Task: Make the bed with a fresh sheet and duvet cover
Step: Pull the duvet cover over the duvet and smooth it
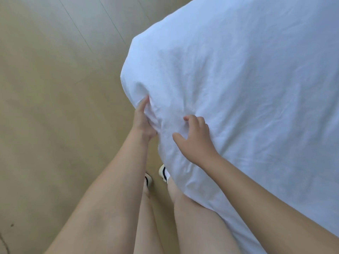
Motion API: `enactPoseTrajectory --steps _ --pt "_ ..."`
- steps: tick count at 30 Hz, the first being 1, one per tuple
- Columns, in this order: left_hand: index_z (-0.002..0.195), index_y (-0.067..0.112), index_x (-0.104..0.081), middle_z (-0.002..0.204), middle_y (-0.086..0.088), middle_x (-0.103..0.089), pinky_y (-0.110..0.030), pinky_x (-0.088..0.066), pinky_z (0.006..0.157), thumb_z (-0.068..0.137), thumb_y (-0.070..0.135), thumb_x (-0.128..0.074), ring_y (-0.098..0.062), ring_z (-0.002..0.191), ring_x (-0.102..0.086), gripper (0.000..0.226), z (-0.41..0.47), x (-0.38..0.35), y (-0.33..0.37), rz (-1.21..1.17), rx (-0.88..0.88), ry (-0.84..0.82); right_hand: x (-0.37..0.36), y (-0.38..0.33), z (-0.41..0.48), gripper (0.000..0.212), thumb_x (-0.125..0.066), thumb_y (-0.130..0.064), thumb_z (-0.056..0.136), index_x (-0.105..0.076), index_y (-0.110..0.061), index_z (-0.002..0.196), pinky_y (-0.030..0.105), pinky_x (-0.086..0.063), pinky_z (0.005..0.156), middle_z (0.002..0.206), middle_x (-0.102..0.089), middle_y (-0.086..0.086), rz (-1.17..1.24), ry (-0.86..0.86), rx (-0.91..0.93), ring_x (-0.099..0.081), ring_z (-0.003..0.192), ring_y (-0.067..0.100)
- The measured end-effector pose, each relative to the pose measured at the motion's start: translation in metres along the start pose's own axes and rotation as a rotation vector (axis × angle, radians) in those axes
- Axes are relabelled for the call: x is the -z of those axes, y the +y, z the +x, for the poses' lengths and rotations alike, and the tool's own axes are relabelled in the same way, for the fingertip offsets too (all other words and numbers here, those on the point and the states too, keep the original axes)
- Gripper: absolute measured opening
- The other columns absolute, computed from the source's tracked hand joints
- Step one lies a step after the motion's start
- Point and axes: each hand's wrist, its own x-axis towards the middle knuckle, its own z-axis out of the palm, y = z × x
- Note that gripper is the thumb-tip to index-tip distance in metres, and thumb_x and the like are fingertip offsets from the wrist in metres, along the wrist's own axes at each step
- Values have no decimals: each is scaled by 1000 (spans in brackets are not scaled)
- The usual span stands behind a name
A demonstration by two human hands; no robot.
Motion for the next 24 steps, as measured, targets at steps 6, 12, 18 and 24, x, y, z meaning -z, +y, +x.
enactPoseTrajectory --steps 6,12,18,24 --pt "120 17 -61 102 -7 -72 -40 -49 92 94 51 -44 -28 104 -63 46 18 -25 48 109 54 -67 -6 -8 6 55 -56 -31 89 -35 -16 137 18 -22 95 135 -33 -3 1 83 -17 -29 124 18" --pt "128 8 -55 121 -13 -64 -42 -54 89 84 40 -52 -26 110 -63 54 -47 46 77 -50 120 -17 -14 -60 22 79 -17 -72 73 -7 -45 147 34 15 109 157 8 -17 -77 128 61 15 139 4" --pt "116 15 -61 110 0 -68 -34 -52 79 89 43 -59 -21 100 -64 39 84 53 98 243 281 456 -48 -82 78 67 -36 -54 95 -4 -35 150 49 16 112 156 21 -14 -256 -58 -150 25 142 16" --pt "108 22 -69 107 -3 -71 -39 -47 95 67 76 -60 -24 105 -64 69 139 25 128 244 447 161 -49 -90 92 63 -44 -43 95 -14 -30 150 41 10 114 158 9 -15 -163 50 -163 16 143 12"
